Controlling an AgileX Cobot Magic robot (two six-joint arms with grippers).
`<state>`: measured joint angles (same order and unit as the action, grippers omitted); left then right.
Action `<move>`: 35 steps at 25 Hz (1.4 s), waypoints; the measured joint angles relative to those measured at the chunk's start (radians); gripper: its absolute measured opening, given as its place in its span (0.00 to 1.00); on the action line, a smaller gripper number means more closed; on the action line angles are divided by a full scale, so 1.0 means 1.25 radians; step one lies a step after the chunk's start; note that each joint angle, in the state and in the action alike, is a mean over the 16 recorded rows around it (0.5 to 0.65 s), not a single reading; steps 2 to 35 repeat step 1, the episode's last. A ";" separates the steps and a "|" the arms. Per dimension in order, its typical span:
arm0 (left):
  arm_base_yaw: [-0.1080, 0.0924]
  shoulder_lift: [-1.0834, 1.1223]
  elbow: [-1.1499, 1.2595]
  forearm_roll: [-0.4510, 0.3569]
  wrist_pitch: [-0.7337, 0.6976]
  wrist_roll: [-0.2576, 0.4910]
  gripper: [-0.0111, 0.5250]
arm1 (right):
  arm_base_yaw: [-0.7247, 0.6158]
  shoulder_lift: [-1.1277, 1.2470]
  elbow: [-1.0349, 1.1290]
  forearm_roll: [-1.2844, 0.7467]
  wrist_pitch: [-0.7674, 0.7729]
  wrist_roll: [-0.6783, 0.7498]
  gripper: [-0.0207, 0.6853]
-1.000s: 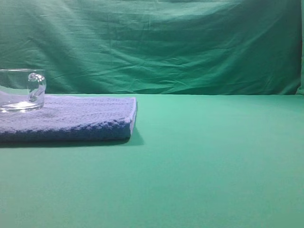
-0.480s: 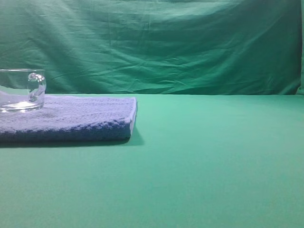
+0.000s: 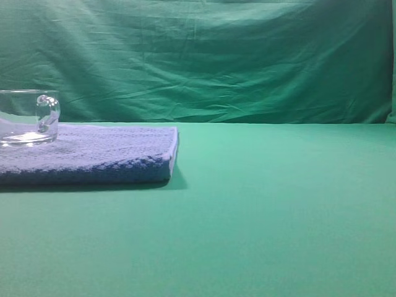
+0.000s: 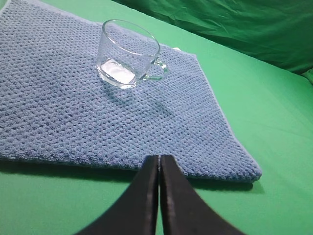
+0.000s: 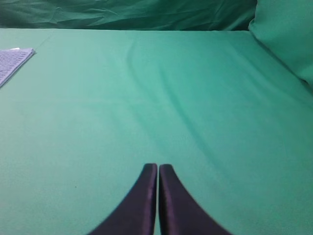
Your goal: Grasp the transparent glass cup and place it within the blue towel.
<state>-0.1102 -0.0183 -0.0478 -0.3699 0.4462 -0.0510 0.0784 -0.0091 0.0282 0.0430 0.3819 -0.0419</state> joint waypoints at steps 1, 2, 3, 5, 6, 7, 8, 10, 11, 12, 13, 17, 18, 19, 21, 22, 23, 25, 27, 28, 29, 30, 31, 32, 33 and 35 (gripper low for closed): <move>0.000 0.000 0.000 0.000 0.000 0.000 0.02 | 0.000 0.000 0.000 0.000 0.000 0.000 0.03; 0.000 0.000 0.000 0.000 0.000 0.000 0.02 | 0.000 0.000 0.000 0.000 0.000 0.000 0.03; 0.000 0.000 0.000 0.000 0.000 0.000 0.02 | 0.000 0.000 0.000 0.000 0.000 0.000 0.03; 0.000 0.000 0.000 0.000 0.000 0.000 0.02 | 0.000 0.000 0.000 0.000 0.000 0.000 0.03; 0.000 0.000 0.000 0.000 0.000 0.000 0.02 | 0.000 0.000 0.000 0.000 0.000 0.000 0.03; 0.000 0.000 0.000 0.000 0.000 0.000 0.02 | 0.000 0.000 0.000 0.000 0.000 0.000 0.03; 0.000 0.000 0.000 0.000 0.000 0.000 0.02 | 0.000 0.000 0.000 0.000 0.000 0.000 0.03; 0.000 0.000 0.000 0.000 0.000 0.000 0.02 | 0.000 0.000 0.000 0.000 0.000 0.000 0.03; 0.000 0.000 0.000 0.000 0.000 0.000 0.02 | 0.000 0.000 0.000 0.000 0.000 0.000 0.03; 0.000 0.000 0.000 0.000 0.000 0.000 0.02 | 0.000 0.000 0.000 0.000 0.000 0.000 0.03; 0.000 0.000 0.000 0.000 0.000 0.000 0.02 | 0.000 0.000 0.000 0.000 0.000 0.000 0.03; 0.000 0.000 0.000 0.000 0.000 0.000 0.02 | 0.000 0.000 0.000 0.000 0.000 0.000 0.03; 0.000 0.000 0.000 0.000 0.000 0.000 0.02 | 0.000 0.000 0.000 0.000 0.000 0.000 0.03; 0.000 0.000 0.000 0.000 0.000 0.000 0.02 | 0.000 0.000 0.000 0.000 0.000 0.000 0.03; 0.000 0.000 0.000 0.000 0.000 0.000 0.02 | 0.000 0.000 0.000 0.000 0.000 0.000 0.03; 0.000 0.000 0.000 0.000 0.000 0.000 0.02 | 0.000 0.000 0.000 0.000 0.000 0.000 0.03; 0.000 0.000 0.000 0.000 0.000 0.000 0.02 | 0.000 0.000 0.000 0.000 0.000 0.000 0.03; 0.000 0.000 0.000 0.000 0.000 0.000 0.02 | 0.000 0.000 0.000 0.000 0.000 0.000 0.03; 0.000 0.000 0.000 0.000 0.000 0.000 0.02 | 0.000 0.000 0.000 0.000 0.000 0.000 0.03; 0.000 0.000 0.000 0.000 0.000 0.000 0.02 | 0.000 0.000 0.000 0.000 0.000 0.000 0.03; 0.000 0.000 0.000 0.000 0.000 0.000 0.02 | 0.000 0.000 0.000 0.000 0.000 0.000 0.03; 0.000 0.000 0.000 0.000 0.000 0.000 0.02 | 0.000 0.000 0.000 0.000 0.000 0.000 0.03; 0.000 0.000 0.000 0.000 0.000 0.000 0.02 | 0.000 0.000 0.000 0.000 0.000 0.000 0.03; 0.000 0.000 0.000 0.000 0.000 0.000 0.02 | 0.000 0.000 0.000 0.000 0.000 0.000 0.03; 0.000 0.000 0.000 0.000 0.000 0.000 0.02 | 0.000 0.000 0.000 0.000 0.000 0.000 0.03; 0.000 0.000 0.000 0.000 0.000 0.000 0.02 | 0.000 0.000 0.000 0.000 0.000 0.000 0.03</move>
